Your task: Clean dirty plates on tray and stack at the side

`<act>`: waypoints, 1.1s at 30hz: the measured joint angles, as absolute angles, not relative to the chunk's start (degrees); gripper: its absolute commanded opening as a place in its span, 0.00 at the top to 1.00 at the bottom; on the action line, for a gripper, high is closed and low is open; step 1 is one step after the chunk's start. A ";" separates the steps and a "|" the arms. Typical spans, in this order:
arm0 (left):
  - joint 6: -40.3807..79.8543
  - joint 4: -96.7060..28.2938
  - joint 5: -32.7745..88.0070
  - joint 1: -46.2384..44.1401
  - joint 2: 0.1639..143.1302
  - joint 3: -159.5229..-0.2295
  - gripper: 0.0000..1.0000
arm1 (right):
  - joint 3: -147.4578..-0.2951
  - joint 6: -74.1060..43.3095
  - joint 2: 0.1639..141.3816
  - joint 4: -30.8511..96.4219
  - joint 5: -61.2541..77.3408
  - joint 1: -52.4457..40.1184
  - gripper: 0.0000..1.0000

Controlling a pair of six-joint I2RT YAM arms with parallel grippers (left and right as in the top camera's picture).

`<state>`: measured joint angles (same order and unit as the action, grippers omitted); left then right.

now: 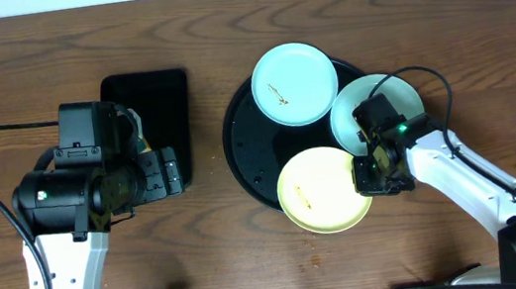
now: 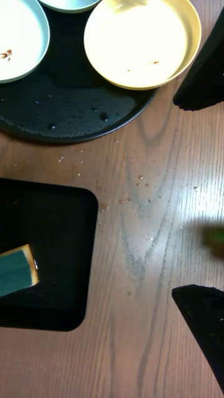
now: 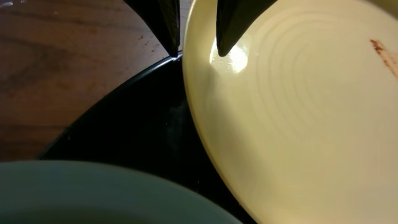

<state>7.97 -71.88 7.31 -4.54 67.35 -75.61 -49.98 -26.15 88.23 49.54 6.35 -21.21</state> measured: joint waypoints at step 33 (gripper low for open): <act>8.40 -72.38 5.56 -4.54 67.35 -75.55 0.10 | -61.63 -27.44 85.84 51.29 -15.84 -31.22 0.99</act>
